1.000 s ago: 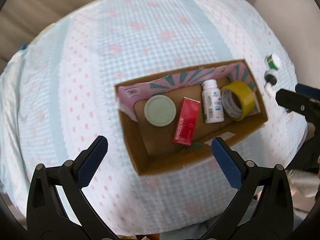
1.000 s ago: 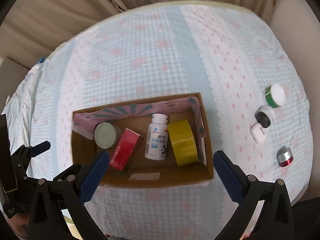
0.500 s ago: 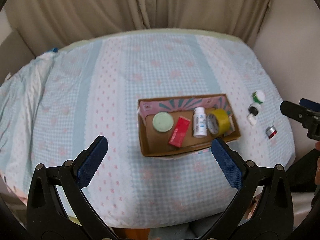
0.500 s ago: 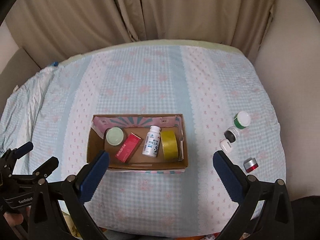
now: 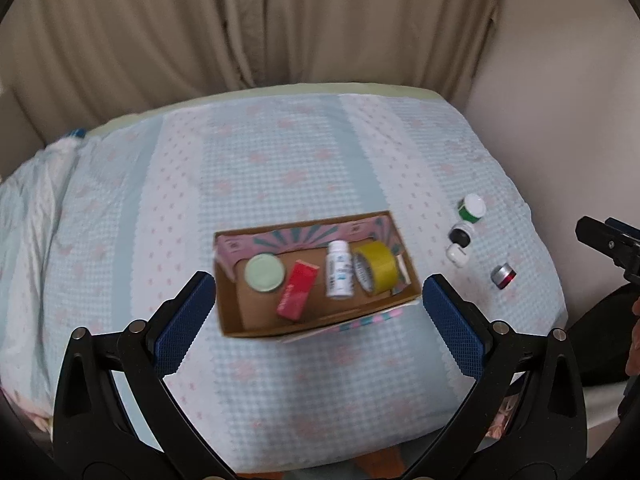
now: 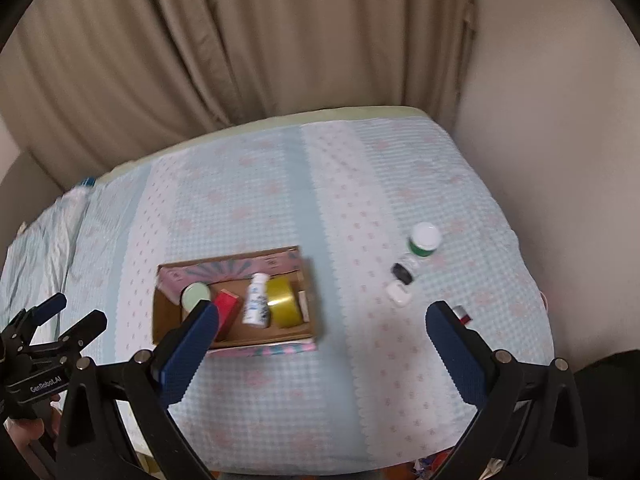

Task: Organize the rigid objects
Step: 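Move the left tool toward the white-lidded green jar and small black-capped bottle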

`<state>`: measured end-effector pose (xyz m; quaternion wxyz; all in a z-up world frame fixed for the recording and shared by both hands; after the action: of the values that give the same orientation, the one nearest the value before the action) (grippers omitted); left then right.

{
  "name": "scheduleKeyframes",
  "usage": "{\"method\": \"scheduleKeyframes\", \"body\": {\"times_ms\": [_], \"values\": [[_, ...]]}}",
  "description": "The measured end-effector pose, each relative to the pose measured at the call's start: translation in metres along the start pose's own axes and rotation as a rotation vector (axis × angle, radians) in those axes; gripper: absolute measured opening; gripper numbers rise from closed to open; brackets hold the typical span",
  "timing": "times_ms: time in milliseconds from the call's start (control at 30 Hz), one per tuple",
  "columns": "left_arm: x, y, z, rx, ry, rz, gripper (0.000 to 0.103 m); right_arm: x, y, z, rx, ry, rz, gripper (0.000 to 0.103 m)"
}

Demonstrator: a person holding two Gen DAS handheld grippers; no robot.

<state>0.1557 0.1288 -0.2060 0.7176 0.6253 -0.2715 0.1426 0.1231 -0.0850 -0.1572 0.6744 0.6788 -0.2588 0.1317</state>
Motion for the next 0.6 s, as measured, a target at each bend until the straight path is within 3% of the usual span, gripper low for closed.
{"method": "scheduleKeyframes", "body": {"times_ms": [300,600], "values": [[0.028,-0.033,0.114,-0.017,0.025,0.039,0.103,-0.001,-0.012,0.11,0.012,0.045,0.017,0.103],[0.039,-0.098,0.216,-0.074,-0.008,-0.045,0.103,-0.004,-0.058,0.198,0.083,0.109,-0.033,0.103]]}}
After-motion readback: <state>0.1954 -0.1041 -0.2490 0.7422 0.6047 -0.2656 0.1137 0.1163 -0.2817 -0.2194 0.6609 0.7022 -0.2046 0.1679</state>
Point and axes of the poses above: each gripper's, at about its wrist camera, not at the fingertips, and y roughly against the way its jaws point, z to its right, x to its top, the point moved 7 cm from there along -y, roughly the way its jaws point, and after that the axes turned 1 degree about z, right-handed, at the moved point
